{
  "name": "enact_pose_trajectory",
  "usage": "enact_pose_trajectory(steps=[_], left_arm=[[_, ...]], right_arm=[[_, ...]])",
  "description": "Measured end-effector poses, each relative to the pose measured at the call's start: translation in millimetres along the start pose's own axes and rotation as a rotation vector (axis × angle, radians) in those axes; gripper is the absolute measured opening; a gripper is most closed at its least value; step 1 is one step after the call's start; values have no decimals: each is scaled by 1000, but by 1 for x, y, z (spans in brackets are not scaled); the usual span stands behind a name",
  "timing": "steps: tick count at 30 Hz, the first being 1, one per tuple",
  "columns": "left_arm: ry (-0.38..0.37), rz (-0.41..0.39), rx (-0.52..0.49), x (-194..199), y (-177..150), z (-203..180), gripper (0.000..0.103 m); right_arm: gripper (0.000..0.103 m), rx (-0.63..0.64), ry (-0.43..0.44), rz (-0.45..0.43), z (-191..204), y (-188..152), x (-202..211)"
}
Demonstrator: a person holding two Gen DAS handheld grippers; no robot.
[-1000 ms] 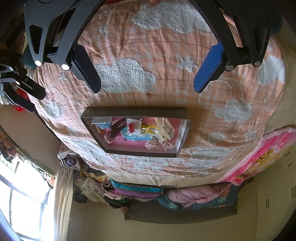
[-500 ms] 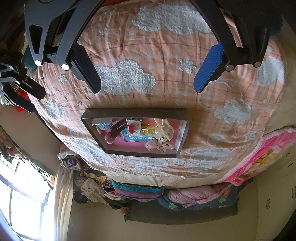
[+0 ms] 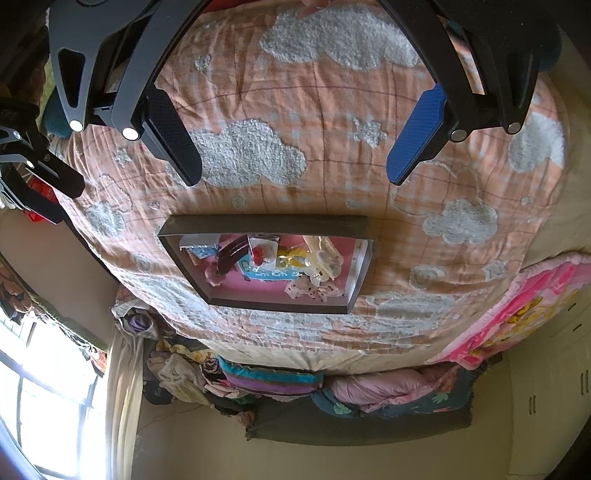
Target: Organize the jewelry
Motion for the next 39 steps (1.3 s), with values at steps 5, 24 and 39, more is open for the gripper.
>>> enact_pose_trajectory(steps=[5, 24, 39], left_arm=[[0, -5, -5, 2, 1, 1, 94], [-14, 3, 4, 0, 0, 1, 94], [49, 37, 23, -7, -4, 6, 94]], right_arm=[[98, 0, -1, 0, 1, 0, 0], [98, 12, -5, -5, -2, 0, 2], [98, 2, -11, -6, -17, 2, 5]])
Point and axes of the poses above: each gripper's, at about its wrist camera, not at the fingertips, and x roughly against the way its jaws point, z to its left, y to its top, the point moved 9 cm from there along -x, roughly the way its jaws point, and after that the axes turned 3 degrees about -y, right-handed, at the moved point
